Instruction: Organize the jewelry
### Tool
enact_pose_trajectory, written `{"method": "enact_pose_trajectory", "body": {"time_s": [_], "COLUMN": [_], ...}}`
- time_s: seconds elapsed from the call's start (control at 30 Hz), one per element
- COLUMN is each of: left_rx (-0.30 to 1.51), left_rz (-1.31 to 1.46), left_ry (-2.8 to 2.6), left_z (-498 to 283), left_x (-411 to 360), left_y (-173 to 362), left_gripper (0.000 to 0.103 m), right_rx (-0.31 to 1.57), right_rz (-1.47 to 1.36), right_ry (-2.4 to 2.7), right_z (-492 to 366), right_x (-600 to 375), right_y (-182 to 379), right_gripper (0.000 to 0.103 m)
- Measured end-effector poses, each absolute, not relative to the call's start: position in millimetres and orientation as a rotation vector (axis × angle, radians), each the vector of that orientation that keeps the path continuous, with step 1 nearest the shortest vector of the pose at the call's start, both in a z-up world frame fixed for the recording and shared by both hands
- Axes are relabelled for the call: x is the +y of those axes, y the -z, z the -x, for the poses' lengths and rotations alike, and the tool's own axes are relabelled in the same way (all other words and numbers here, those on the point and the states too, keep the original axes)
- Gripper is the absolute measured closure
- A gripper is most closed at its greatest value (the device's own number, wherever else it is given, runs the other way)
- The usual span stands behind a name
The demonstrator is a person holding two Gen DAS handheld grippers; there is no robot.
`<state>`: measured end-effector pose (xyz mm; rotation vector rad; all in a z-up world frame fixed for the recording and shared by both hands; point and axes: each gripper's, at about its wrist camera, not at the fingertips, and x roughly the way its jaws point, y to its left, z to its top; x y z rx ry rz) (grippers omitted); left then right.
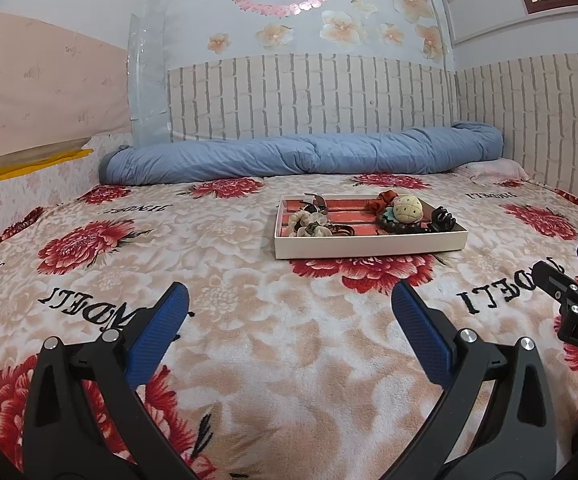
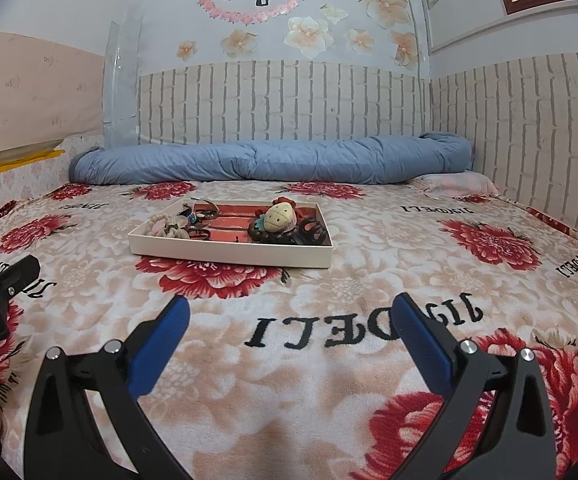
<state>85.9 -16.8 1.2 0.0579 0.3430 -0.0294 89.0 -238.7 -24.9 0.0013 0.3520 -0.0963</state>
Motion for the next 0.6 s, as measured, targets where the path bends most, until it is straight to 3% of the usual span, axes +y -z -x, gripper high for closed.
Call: {"method": "enact_pose_trajectory", "body": {"time_s": [0.6], "left_rx": [0.344], "left_rz": [-0.058], "left_ry": [0.03], "left_z": [-86.2], "left_x": [-17.3], "left_y": [-0.8], "left_gripper": [0.005], "right_rx": [0.348], "right_rz": [-0.002], "right_ry": [0.096], "right_z": [-88.4], "right_x": [-237.6], "right_y": [24.6], "right_gripper": [0.004]}}
